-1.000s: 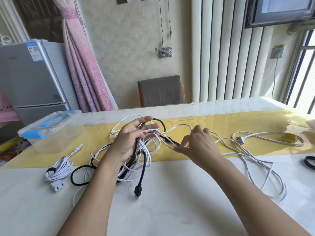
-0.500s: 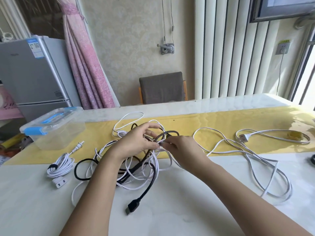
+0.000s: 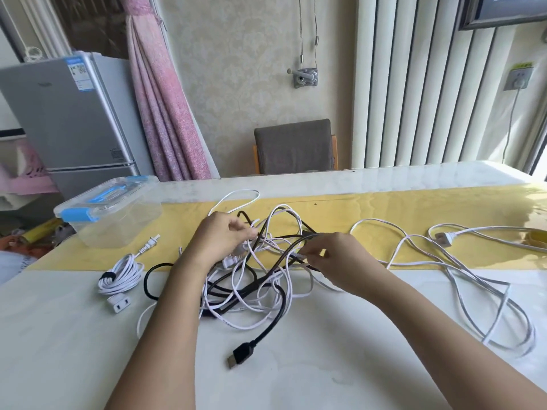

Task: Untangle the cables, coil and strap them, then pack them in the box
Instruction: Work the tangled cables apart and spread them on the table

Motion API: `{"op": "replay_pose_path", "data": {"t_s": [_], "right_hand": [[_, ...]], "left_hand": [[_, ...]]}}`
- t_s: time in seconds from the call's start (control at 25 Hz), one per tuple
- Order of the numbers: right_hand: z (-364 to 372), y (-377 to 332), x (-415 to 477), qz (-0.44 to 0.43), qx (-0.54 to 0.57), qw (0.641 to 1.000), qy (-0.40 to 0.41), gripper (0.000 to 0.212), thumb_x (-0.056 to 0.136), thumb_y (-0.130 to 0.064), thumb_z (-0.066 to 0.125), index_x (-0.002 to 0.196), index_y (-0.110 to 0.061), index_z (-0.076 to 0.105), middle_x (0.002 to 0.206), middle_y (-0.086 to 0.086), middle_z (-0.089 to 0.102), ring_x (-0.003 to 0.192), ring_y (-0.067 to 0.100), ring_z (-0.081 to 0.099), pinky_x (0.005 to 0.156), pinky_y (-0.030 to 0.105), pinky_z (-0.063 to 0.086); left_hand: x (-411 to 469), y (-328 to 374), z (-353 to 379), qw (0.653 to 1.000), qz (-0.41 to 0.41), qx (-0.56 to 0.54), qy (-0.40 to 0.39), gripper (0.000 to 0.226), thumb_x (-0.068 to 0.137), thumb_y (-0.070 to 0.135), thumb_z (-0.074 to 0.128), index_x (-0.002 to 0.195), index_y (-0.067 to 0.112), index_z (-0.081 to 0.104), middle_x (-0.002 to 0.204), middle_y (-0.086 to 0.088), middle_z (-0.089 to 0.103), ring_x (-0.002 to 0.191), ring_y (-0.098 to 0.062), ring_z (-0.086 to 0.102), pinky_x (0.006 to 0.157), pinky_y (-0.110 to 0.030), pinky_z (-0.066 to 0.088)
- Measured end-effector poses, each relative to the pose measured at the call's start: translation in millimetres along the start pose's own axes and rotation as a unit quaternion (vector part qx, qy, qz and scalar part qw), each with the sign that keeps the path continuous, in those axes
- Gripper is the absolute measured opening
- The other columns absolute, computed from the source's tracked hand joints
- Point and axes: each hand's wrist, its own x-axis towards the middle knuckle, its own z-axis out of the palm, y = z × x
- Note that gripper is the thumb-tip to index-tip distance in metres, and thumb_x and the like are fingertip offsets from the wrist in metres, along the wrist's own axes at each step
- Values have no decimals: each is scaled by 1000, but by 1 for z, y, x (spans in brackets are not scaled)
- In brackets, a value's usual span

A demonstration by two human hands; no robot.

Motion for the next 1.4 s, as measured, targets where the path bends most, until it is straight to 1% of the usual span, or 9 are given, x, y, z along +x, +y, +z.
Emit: {"op": "replay_pose_path", "data": {"t_s": [0.2,0.44,0.56,0.76,0.92,1.04,1.2,1.32,1.4], "right_hand": [[9,-2,1,-3,-31,1000,-1,42,89,-5,45,109,-32,70,98,-12,57,81,9,49,66,21,39],[21,-2,2,24,-5,1000,16,19,89,-14,56,91,-21,74,78,-5,59,71,17,53,62,28,37],[25,-2,4,40,3,998,43,16,82,-18,63,71,-9,69,64,9,52,59,23,37,52,31,27],[34,-9,11,31,-25,999,34,14,81,-10,56,75,-1,65,65,12,45,57,16,28,48,28,21],[41,-9,18,50,48,997,-16,19,83,0,47,77,-3,65,59,2,42,53,13,30,44,18,25],[41,-8,23,55,103,993,-9,33,84,-4,49,53,-11,45,53,0,32,50,12,24,47,25,20],[35,-4,27,51,109,992,-32,45,86,-8,52,50,-20,26,47,-6,22,44,10,16,47,26,15],[27,3,24,58,90,991,-81,44,89,-7,51,48,-16,37,34,-9,32,33,7,26,37,16,22],[25,4,20,59,96,989,-101,38,91,-6,49,53,-14,50,38,-10,46,35,3,40,42,14,34]], "left_hand": [[1,-2,16,997,-47,49,-22,31,83,41,70,88,10,69,85,4,62,84,-13,57,72,-24,41],[5,-15,4,975,-114,-150,-117,24,80,-12,60,81,11,66,80,-4,69,67,-9,66,60,-15,50],[0,-14,1,950,-136,-217,-179,29,81,-12,61,99,12,62,89,-8,69,65,-11,67,61,-18,51],[-7,-1,0,950,-111,-201,-213,64,85,-12,59,136,24,41,90,-8,66,42,-4,52,42,-15,40],[-19,18,0,944,-71,-173,-272,58,90,-15,46,138,16,42,96,-14,62,43,-6,59,44,-13,43],[-25,27,-5,939,-72,-179,-286,47,92,-12,37,130,14,48,93,-11,64,49,-9,65,45,-14,45],[-14,16,-14,962,-138,-211,-102,28,90,-5,56,116,4,56,87,-14,67,55,-16,69,50,-26,55],[-6,-2,-28,976,-161,88,119,41,76,13,76,114,6,63,110,-14,66,101,-31,64,84,-35,49],[-10,2,-31,966,-84,130,208,49,73,20,81,115,9,58,119,-11,59,111,-28,54,92,-32,41]]}}
